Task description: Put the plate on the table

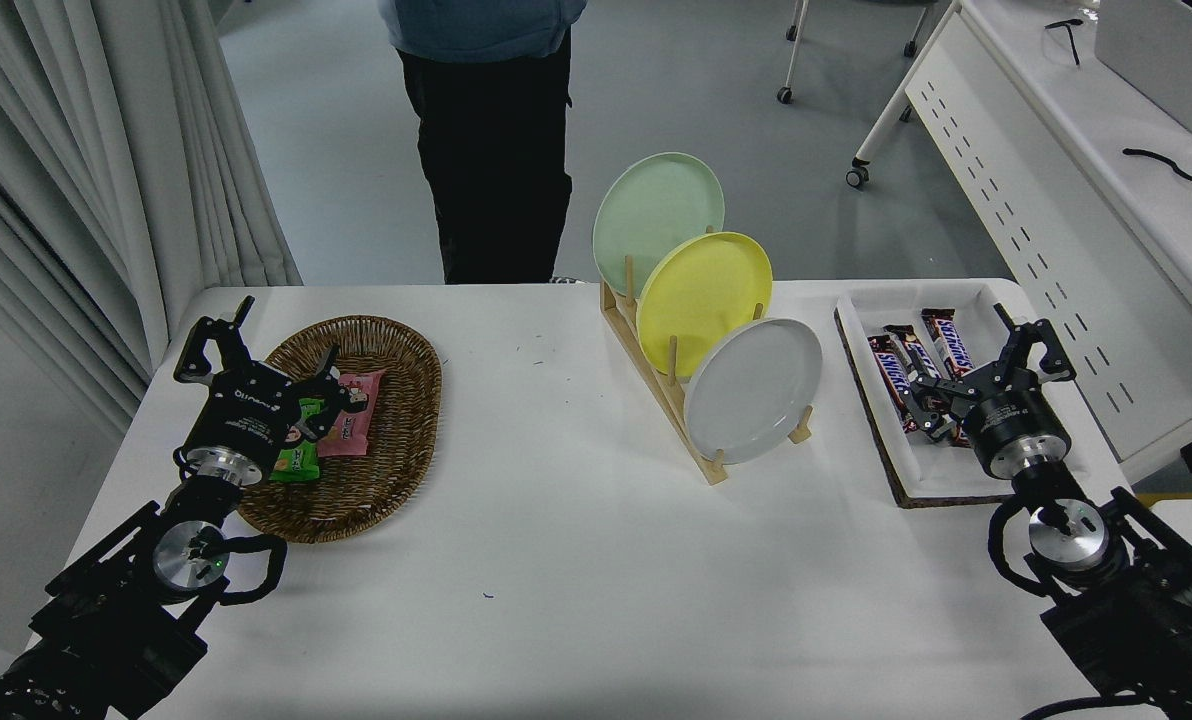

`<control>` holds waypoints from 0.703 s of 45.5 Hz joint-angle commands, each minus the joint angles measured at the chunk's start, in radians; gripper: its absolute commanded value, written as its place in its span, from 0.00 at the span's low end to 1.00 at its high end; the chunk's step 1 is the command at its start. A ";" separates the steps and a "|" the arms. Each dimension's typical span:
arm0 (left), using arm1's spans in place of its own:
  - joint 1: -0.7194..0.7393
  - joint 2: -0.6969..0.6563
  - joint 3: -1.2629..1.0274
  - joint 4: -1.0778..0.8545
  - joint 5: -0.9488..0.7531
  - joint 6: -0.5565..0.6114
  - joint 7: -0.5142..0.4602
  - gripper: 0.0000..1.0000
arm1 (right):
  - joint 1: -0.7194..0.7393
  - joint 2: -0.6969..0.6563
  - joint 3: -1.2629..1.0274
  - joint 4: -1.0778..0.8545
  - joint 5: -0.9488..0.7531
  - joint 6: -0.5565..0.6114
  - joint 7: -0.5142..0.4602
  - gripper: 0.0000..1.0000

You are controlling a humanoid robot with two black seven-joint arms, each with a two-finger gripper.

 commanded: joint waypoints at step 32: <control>0.000 0.000 0.001 0.000 -0.005 -0.002 0.002 1.00 | 0.008 -0.023 0.001 -0.004 -0.002 -0.007 -0.001 1.00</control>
